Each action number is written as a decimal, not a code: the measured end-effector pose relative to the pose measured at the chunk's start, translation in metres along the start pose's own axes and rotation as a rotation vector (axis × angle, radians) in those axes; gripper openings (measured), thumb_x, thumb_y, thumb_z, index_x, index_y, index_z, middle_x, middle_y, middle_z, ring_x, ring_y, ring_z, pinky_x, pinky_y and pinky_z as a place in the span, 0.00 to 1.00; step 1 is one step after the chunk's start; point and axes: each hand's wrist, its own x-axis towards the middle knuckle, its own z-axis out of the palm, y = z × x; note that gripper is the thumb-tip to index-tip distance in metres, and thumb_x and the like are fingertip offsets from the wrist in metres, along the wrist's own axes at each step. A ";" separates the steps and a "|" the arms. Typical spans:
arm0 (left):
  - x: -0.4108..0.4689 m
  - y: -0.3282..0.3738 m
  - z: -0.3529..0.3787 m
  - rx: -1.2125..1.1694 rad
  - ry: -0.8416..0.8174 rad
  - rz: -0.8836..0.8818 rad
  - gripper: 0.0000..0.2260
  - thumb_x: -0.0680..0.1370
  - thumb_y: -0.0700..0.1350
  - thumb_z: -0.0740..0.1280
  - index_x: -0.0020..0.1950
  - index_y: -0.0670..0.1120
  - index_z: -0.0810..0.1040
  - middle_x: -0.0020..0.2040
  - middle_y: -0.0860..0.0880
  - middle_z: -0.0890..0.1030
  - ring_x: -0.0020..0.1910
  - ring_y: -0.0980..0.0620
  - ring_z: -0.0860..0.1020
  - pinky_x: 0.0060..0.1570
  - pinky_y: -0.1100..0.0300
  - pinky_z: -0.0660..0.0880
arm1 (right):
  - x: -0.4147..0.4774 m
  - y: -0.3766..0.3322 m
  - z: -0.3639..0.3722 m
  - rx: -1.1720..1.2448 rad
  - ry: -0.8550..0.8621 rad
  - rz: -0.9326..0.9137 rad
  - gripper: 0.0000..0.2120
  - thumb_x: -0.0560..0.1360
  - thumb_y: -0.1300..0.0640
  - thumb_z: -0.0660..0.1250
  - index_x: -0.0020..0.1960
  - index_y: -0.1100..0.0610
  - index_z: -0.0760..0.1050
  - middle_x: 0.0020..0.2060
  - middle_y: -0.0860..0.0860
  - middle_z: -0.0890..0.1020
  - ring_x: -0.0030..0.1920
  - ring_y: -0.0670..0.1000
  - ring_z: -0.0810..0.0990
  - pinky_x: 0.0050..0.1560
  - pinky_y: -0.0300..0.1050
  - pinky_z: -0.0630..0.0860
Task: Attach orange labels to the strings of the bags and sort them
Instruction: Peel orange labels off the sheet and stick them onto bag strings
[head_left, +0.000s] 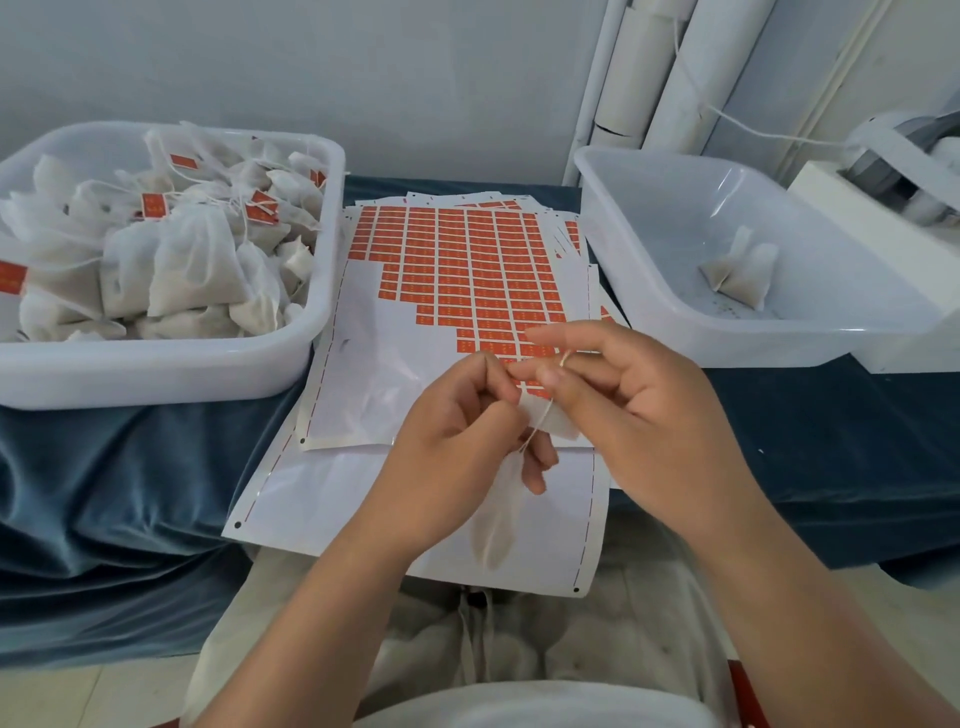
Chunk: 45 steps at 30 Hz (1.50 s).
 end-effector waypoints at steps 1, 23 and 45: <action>0.000 0.000 0.000 0.030 0.012 0.002 0.11 0.77 0.41 0.60 0.38 0.55 0.74 0.35 0.44 0.84 0.30 0.49 0.82 0.35 0.65 0.77 | 0.000 0.000 0.000 -0.009 0.007 0.004 0.13 0.84 0.53 0.68 0.64 0.37 0.77 0.52 0.31 0.86 0.59 0.36 0.83 0.61 0.44 0.80; 0.007 -0.014 -0.016 -0.587 -0.244 -0.499 0.13 0.69 0.55 0.83 0.42 0.48 0.87 0.28 0.54 0.73 0.24 0.58 0.68 0.33 0.64 0.77 | 0.001 0.007 0.007 0.173 0.042 -0.066 0.13 0.85 0.59 0.64 0.63 0.44 0.80 0.51 0.43 0.87 0.58 0.48 0.85 0.59 0.42 0.81; 0.006 -0.011 -0.009 -0.270 -0.049 -0.452 0.15 0.65 0.60 0.82 0.33 0.49 0.84 0.27 0.50 0.73 0.26 0.56 0.69 0.35 0.62 0.77 | 0.006 0.012 0.003 0.134 -0.026 -0.003 0.15 0.88 0.56 0.57 0.67 0.43 0.77 0.50 0.39 0.87 0.57 0.42 0.84 0.57 0.28 0.76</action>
